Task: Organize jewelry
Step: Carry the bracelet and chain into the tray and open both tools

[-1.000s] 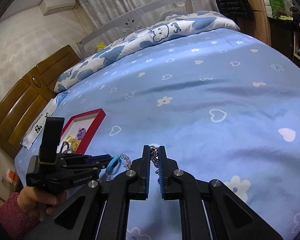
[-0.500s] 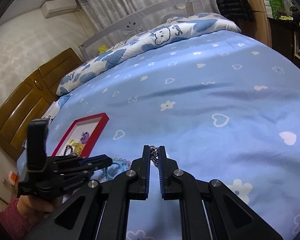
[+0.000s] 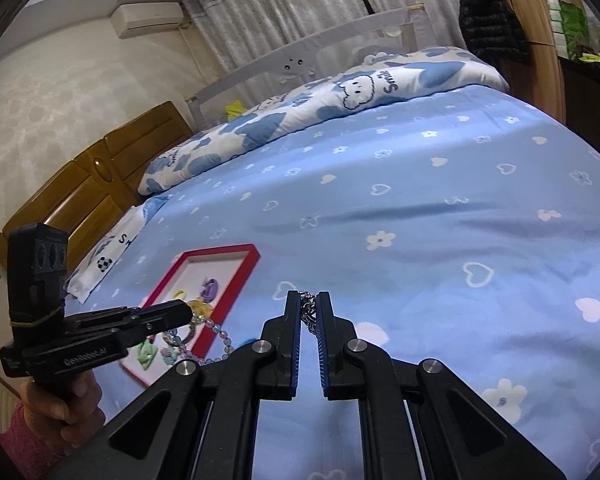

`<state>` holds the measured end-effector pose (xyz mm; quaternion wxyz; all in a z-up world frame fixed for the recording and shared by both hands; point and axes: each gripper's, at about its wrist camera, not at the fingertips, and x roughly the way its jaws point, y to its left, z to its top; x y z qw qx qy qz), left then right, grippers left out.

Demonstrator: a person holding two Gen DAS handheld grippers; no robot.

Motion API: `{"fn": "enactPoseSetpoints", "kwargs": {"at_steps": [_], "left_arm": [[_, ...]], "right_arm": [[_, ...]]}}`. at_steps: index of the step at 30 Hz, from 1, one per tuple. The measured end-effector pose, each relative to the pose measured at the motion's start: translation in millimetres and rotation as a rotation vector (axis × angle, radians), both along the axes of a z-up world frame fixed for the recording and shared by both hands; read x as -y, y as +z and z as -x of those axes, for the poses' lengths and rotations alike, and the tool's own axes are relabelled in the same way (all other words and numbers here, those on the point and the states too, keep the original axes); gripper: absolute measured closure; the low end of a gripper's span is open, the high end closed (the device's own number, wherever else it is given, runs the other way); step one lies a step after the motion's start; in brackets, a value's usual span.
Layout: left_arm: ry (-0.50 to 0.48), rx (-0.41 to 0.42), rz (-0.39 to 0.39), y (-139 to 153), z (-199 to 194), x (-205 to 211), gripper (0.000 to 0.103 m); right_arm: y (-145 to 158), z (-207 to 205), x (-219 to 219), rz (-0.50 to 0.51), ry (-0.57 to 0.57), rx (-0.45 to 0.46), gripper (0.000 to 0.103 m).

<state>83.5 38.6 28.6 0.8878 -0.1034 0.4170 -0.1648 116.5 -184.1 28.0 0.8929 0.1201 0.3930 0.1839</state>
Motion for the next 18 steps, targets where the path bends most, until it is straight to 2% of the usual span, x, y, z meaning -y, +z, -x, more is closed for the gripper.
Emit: {"fn": "enactPoseSetpoints", "kwargs": {"at_steps": [7, 18], "left_arm": [[0.035, -0.007, 0.052, 0.7, 13.3, -27.9, 0.093], [0.139, 0.012, 0.034, 10.7, 41.3, -61.3, 0.093]], "right_arm": [[2.1, 2.2, -14.4, -0.023, 0.037, -0.002, 0.096], [5.6, 6.2, -54.7, -0.037, 0.133, 0.007, 0.096]]}}
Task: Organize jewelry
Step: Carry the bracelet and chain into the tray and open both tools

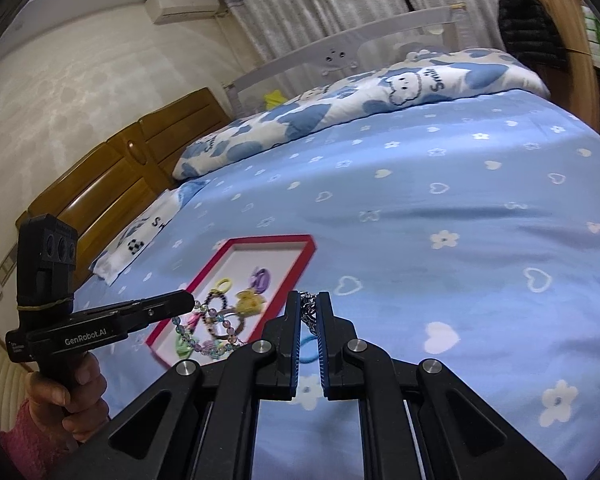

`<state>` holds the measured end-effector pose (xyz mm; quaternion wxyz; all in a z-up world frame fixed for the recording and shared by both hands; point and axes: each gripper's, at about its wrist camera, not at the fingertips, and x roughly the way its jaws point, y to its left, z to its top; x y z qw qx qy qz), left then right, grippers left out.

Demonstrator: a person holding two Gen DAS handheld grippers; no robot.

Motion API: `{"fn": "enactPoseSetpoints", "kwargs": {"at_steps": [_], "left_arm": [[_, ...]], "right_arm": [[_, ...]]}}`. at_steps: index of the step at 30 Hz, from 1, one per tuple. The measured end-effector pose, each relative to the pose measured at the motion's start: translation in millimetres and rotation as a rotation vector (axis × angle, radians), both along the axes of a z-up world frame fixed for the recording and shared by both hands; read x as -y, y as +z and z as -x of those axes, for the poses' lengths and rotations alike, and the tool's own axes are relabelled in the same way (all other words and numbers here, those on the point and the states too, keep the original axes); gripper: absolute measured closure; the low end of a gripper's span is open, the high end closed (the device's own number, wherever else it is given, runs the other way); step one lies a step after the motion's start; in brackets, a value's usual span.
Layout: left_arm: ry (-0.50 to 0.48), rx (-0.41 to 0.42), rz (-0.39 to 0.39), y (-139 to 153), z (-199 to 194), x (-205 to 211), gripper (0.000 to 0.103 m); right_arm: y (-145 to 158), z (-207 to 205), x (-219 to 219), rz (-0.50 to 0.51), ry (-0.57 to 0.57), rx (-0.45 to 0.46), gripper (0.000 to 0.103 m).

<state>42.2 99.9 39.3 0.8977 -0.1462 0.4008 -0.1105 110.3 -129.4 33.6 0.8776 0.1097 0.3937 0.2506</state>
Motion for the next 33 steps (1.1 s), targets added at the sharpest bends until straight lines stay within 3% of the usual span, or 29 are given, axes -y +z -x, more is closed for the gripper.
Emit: {"fn": "enactPoseSetpoints", "kwargs": {"at_steps": [20, 27, 33], "left_arm": [[0.232, -0.025, 0.053, -13.8, 47.8, -91.4, 0.093], [0.266, -0.060, 0.070, -28.4, 45.8, -106.3, 0.093], [0.313, -0.120, 0.059, -51.2, 37.2, -118.0, 0.093]], "right_arm": [[-15.3, -1.4, -145.5, -0.017, 0.296, -0.023, 0.096], [-36.9, -2.0, -172.1, -0.005, 0.343, -0.069, 0.096], [-62.4, -7.4, -168.7, 0.040, 0.327, -0.119, 0.096]]}}
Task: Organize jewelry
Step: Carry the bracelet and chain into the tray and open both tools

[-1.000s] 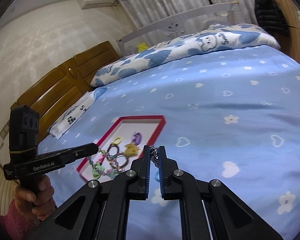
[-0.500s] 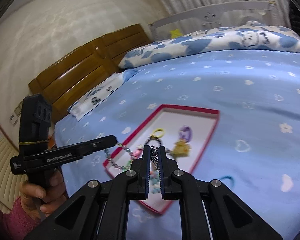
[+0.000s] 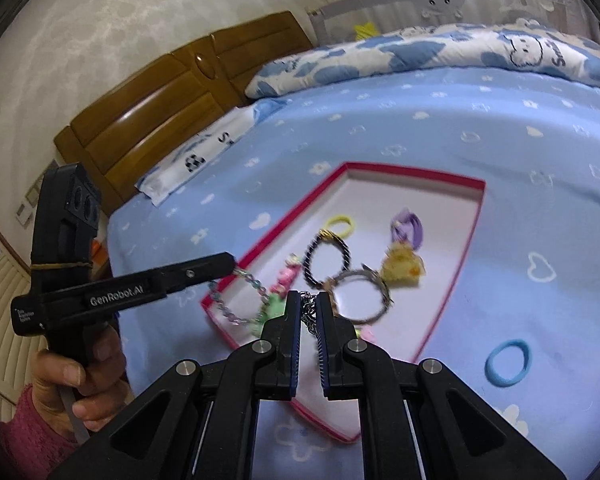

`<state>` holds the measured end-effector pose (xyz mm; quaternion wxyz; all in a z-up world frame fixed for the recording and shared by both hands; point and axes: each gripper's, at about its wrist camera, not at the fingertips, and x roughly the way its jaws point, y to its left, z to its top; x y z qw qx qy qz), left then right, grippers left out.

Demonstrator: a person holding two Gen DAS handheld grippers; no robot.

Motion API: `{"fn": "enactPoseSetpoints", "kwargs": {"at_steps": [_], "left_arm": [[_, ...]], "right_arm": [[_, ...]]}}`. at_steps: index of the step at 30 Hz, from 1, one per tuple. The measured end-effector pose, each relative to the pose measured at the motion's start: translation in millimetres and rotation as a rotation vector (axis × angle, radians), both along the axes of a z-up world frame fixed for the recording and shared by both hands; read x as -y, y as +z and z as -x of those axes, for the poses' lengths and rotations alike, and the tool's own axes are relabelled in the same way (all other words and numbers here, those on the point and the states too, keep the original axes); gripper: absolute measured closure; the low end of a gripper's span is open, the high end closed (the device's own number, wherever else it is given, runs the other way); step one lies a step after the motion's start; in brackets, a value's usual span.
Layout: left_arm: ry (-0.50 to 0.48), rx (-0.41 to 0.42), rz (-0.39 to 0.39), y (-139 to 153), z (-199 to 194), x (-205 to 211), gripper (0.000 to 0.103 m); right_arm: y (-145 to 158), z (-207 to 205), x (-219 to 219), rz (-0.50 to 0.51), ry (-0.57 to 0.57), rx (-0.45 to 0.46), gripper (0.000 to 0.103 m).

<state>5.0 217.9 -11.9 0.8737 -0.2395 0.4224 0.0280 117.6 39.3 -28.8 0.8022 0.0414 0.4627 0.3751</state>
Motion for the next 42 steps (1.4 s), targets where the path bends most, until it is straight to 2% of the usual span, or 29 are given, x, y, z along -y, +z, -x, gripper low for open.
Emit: {"fn": "enactPoseSetpoints", "kwargs": {"at_steps": [6, 18, 24, 27, 28, 36, 39, 41, 42], "left_arm": [[0.031, -0.054, -0.028, -15.4, -9.7, -3.0, 0.093], [0.044, -0.126, -0.074, -30.1, -23.9, 7.7, 0.093], [0.042, -0.135, -0.095, -33.3, -24.7, 7.0, 0.092], [0.042, -0.137, -0.100, -33.6, -25.2, 8.4, 0.089], [0.043, -0.136, -0.102, -34.3, -25.0, 8.1, 0.087], [0.047, -0.137, -0.116, -32.7, -23.7, 10.0, 0.081], [0.047, -0.127, -0.118, -28.0, -20.6, 10.1, 0.076], [0.051, -0.111, -0.131, -21.9, -16.3, 12.3, 0.067], [0.053, -0.101, -0.139, -19.0, -13.5, 13.9, 0.059]], "right_arm": [[-21.0, -5.5, 4.7, 0.048, -0.019, -0.037, 0.096], [-42.3, -5.4, -1.7, 0.123, -0.006, -0.066, 0.096], [-45.0, -5.8, -1.2, 0.132, -0.007, -0.068, 0.096], [-45.3, -6.5, -1.1, 0.131, -0.009, -0.072, 0.095], [-45.5, -6.7, -0.8, 0.128, -0.009, -0.075, 0.091], [-41.7, -8.0, 4.0, 0.099, -0.023, -0.078, 0.090], [-37.0, -8.6, 7.4, 0.083, -0.032, -0.070, 0.081], [-31.7, -9.4, 10.1, 0.067, -0.040, -0.060, 0.064], [-28.3, -9.0, 11.8, 0.056, -0.045, -0.052, 0.062]]}}
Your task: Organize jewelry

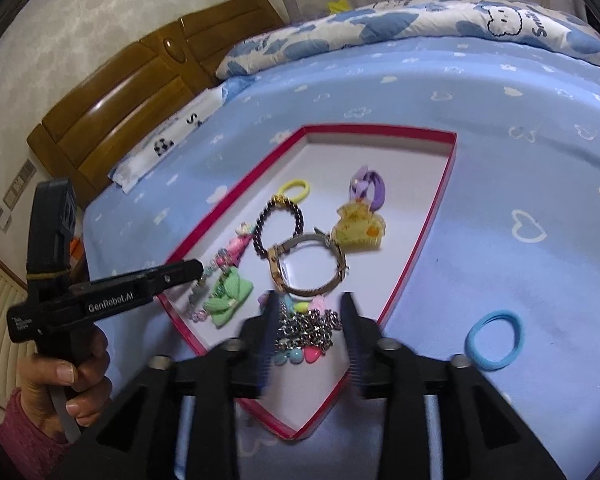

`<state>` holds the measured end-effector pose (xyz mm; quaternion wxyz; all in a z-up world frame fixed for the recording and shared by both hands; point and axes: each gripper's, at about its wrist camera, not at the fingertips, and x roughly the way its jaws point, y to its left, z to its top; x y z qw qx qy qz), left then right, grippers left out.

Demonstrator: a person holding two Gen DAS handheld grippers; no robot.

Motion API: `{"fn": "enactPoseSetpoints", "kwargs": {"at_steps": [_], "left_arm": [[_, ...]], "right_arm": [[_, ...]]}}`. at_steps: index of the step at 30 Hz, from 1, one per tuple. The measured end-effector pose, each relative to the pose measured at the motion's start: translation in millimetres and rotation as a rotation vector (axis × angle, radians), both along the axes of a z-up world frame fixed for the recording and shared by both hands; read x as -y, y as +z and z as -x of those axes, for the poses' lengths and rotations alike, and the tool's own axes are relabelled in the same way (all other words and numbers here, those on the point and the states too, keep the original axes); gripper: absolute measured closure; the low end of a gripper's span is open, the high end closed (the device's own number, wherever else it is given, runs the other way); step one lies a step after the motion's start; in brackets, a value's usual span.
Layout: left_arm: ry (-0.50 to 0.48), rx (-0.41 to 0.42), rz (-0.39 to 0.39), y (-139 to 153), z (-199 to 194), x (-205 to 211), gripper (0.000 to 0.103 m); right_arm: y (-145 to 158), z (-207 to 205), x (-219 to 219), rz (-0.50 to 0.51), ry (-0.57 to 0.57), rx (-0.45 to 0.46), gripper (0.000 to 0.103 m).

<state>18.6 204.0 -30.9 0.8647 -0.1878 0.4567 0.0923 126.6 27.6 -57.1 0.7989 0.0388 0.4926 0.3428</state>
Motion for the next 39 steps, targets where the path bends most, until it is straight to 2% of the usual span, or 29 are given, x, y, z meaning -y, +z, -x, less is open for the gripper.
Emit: {"fn": "enactPoseSetpoints", "kwargs": {"at_steps": [3, 5, 7, 8, 14, 20, 24, 26, 30, 33, 35, 39], "left_arm": [[0.008, 0.030, -0.026, 9.8, 10.9, 6.3, 0.041], [0.011, 0.046, -0.038, 14.3, 18.7, 10.5, 0.034], [0.019, 0.056, -0.051, 17.6, 27.7, 14.4, 0.025], [0.024, 0.060, -0.057, 19.1, 32.9, 16.2, 0.023], [0.039, 0.081, -0.074, 27.3, 60.6, 24.7, 0.017], [0.034, 0.091, -0.088, 37.8, 78.1, 33.5, 0.017], [0.011, 0.127, -0.118, 58.6, 85.5, 42.4, 0.017], [0.001, 0.152, -0.143, 70.9, 90.3, 47.0, 0.015], [-0.003, 0.212, -0.192, 92.7, 103.6, 56.3, 0.001], [-0.003, 0.234, -0.237, 96.2, 113.4, 64.3, 0.001], [-0.004, 0.232, -0.265, 91.2, 118.7, 70.2, 0.001], [0.000, 0.206, -0.280, 76.9, 118.8, 76.1, 0.001]], "right_arm": [[9.1, 2.1, 6.5, -0.025, -0.014, 0.029, 0.052], [13.7, 4.9, 11.1, -0.036, -0.026, 0.049, 0.043], [16.0, 8.1, 14.2, -0.044, -0.034, 0.064, 0.040], [16.7, 10.0, 16.4, -0.045, -0.038, 0.069, 0.037], [21.7, 26.5, 28.8, -0.046, -0.057, 0.119, 0.020], [33.6, 43.1, 36.5, -0.036, -0.058, 0.175, 0.017], [54.0, 50.4, 39.7, -0.030, -0.053, 0.229, 0.017], [65.7, 53.3, 40.5, -0.025, -0.053, 0.259, 0.013], [98.4, 61.6, 44.4, -0.005, -0.067, 0.350, 0.003], [111.6, 68.7, 49.3, -0.009, -0.083, 0.390, 0.001], [111.2, 73.7, 50.2, -0.006, -0.082, 0.400, 0.000], [89.8, 80.0, 48.7, 0.022, -0.077, 0.378, 0.000]]}}
